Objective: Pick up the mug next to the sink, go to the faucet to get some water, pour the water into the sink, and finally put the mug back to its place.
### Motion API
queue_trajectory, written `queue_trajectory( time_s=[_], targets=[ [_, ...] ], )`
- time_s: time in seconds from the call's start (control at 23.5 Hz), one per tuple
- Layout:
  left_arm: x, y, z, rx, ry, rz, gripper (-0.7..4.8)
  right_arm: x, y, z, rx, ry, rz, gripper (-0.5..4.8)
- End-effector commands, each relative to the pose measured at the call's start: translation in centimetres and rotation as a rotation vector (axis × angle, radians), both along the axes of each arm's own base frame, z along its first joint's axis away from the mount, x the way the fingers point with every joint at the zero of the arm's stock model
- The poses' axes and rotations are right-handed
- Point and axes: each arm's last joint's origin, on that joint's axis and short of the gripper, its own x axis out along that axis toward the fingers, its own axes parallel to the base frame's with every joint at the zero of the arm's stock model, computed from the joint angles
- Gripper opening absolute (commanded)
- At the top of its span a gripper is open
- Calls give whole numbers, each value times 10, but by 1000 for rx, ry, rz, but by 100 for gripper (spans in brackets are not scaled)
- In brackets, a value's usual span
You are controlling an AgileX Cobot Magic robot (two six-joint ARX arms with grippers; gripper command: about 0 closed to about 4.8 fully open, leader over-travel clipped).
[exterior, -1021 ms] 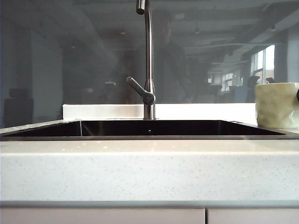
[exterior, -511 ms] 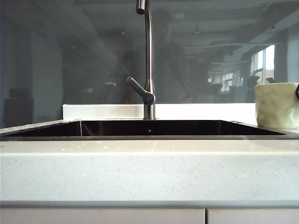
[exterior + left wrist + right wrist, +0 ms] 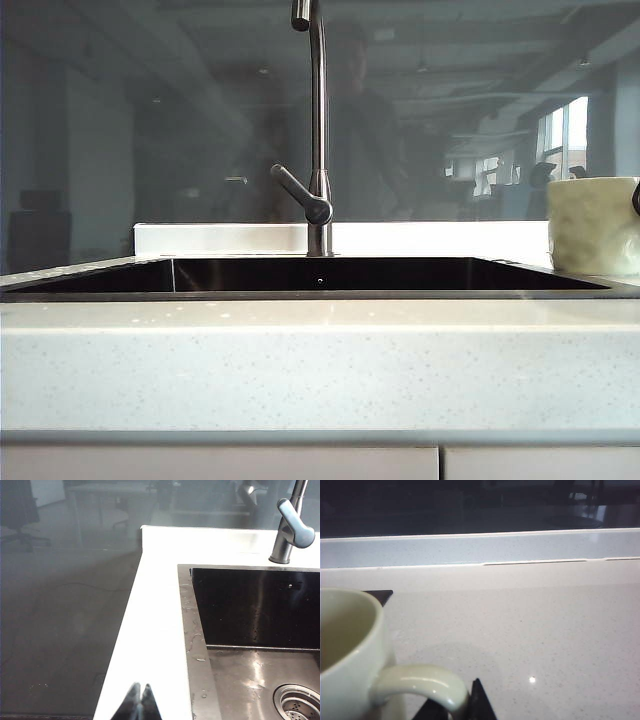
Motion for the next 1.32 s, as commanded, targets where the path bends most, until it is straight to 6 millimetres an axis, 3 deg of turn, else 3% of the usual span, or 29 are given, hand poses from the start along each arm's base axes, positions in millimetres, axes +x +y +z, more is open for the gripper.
queue_trajectory(
  time_s=[0.04,0.3,0.55,0.72,0.89,0.98,1.06,1.11,1.15,1.23,1.32],
  targets=[
    [0,0,3,3,-19,-3,-5,1,0,4,-3,-34,-3,17],
    [-1,0,14,-34,-137,-14,-5,1,0,13,31,-101,1,7],
    [-2,-1,26,-233,-253,-54,-5,0,1,35,115,-194,19,-5],
    [0,-1,45,-272,-330,-89,-5,-4,9,68,127,-264,64,-5],
    [24,-2,78,-209,-319,-80,-5,-4,30,103,157,-219,138,-5],
    [60,-3,93,-176,-278,-106,-5,0,49,126,165,-190,230,-5],
    [92,-5,97,-144,-257,-168,-5,5,59,135,168,-174,289,-5],
    [120,-8,97,-131,-244,-232,-5,9,70,144,174,-146,339,-5],
    [139,-9,96,-128,-235,-272,-5,11,77,148,178,-127,363,-5],
    [205,-14,86,-158,-201,-409,-3,18,98,160,187,-72,426,-6],
    [241,-17,78,-189,-181,-496,32,24,111,166,190,-45,465,-5]
  ],
)
